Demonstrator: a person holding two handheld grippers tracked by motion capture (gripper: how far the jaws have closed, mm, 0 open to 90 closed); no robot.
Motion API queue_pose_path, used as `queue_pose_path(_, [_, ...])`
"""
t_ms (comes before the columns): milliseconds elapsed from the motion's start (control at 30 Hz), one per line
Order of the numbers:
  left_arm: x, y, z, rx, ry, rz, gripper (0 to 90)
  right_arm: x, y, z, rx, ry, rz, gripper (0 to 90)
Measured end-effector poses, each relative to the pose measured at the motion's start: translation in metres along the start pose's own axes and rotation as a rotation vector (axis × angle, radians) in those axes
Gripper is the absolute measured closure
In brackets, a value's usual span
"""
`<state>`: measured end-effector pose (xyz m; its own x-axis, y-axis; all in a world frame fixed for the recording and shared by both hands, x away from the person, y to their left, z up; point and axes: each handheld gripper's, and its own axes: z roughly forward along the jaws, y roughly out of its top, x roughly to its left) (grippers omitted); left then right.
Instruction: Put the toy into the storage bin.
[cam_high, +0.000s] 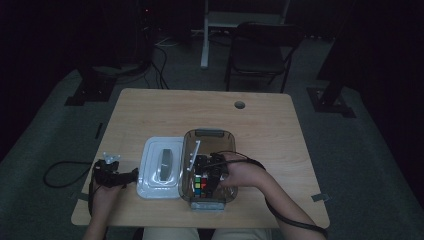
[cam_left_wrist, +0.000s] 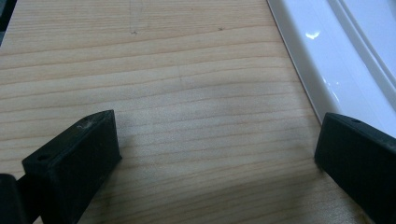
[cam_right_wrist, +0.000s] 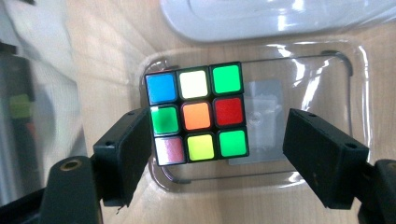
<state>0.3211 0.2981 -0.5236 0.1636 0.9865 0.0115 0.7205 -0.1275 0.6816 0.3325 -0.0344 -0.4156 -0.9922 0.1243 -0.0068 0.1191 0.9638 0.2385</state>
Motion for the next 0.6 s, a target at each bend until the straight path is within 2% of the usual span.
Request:
queue_pose_path(100, [0.000,0.000,0.000,0.001,0.000,0.000,0.6,-0.001,-0.005,-0.005,-0.039,0.009,0.014,23.2])
queue_pose_path(367, [0.000,0.000,0.000,0.000,0.000,0.000,0.6,-0.003,-0.023,-0.018,-0.176,-0.007,0.080,17.8])
queue_pose_path(433, [0.000,0.000,0.000,0.000,0.000,0.000,0.6,-0.003,-0.029,-0.021,-0.225,-0.032,0.097,14.9])
queue_pose_path(600, [0.000,-0.001,0.000,-0.001,-0.002,0.001,0.6,-0.003,-0.045,-0.028,-0.356,-0.028,0.154,12.8])
